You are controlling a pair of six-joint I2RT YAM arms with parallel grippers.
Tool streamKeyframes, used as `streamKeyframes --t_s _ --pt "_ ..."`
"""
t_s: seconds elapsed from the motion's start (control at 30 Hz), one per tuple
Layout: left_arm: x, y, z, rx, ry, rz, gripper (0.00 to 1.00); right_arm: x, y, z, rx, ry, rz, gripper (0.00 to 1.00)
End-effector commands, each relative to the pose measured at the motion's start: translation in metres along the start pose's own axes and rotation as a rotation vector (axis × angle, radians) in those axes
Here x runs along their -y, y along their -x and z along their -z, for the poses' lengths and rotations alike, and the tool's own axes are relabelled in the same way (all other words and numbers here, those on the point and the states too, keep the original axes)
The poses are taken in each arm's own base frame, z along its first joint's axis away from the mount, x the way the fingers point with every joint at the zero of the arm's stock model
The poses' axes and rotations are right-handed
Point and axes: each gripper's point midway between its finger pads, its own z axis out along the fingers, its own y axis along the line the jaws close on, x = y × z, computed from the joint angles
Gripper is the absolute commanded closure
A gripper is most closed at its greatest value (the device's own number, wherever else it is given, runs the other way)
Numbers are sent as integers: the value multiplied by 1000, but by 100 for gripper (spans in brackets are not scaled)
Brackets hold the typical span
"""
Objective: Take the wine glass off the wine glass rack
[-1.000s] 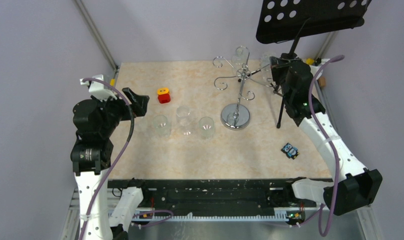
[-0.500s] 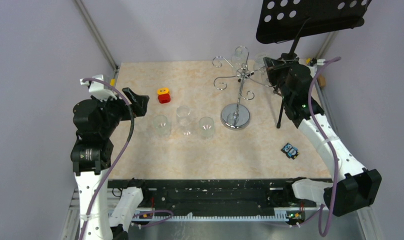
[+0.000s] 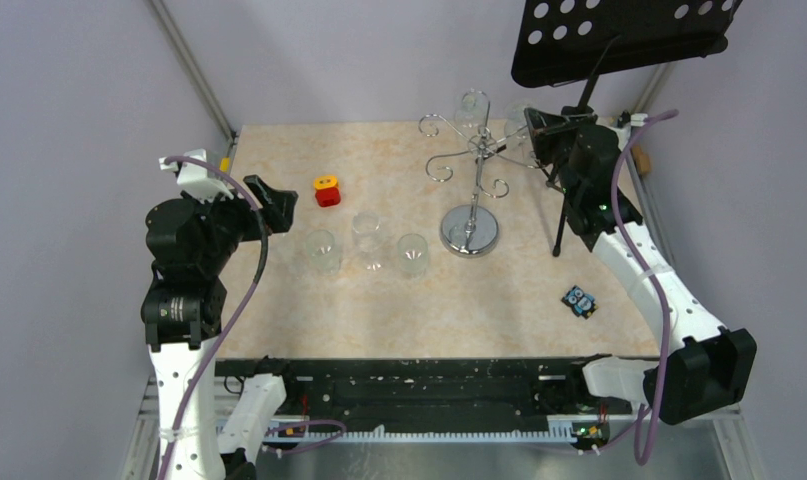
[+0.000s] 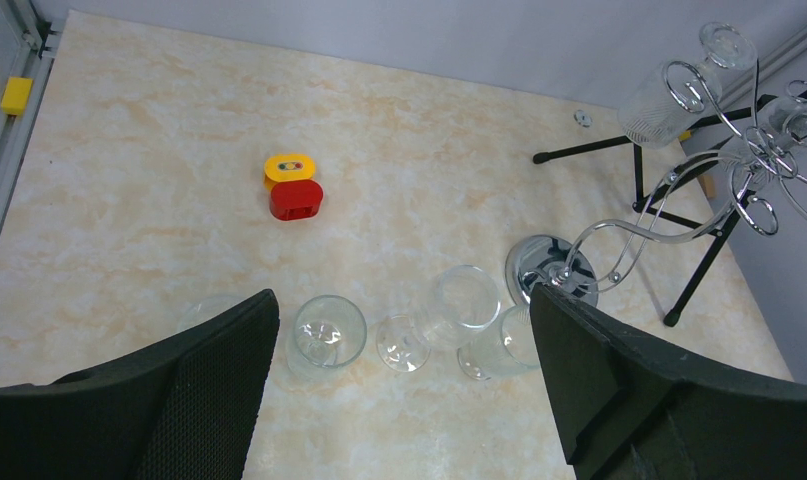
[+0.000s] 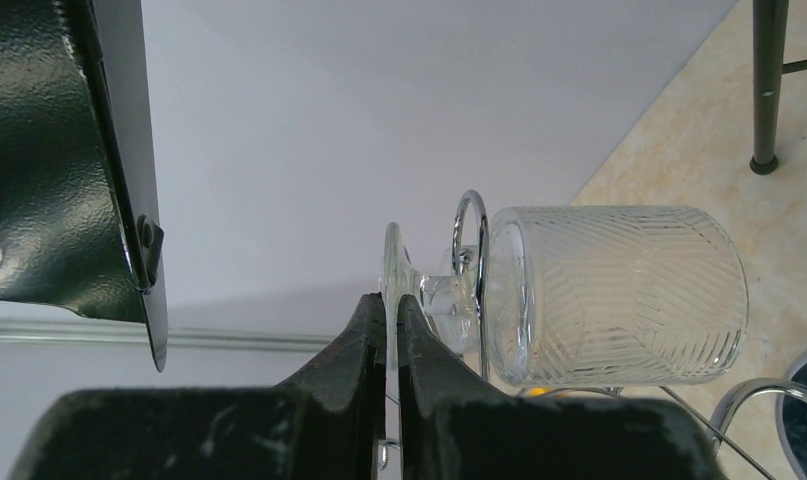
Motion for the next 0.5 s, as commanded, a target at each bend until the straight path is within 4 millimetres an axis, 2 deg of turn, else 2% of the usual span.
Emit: streamKeyframes --t_s 0.0,0.17,0.47 --pt "1 9 2 38 -1 -16 1 -36 -2 5 -18 58 -5 100" --pt "7 6 -2 29 -39 7 1 -45 7 8 5 44 72 100" --pt "10 4 -2 24 -59 22 1 -49 1 -3 -24 36 128 100"
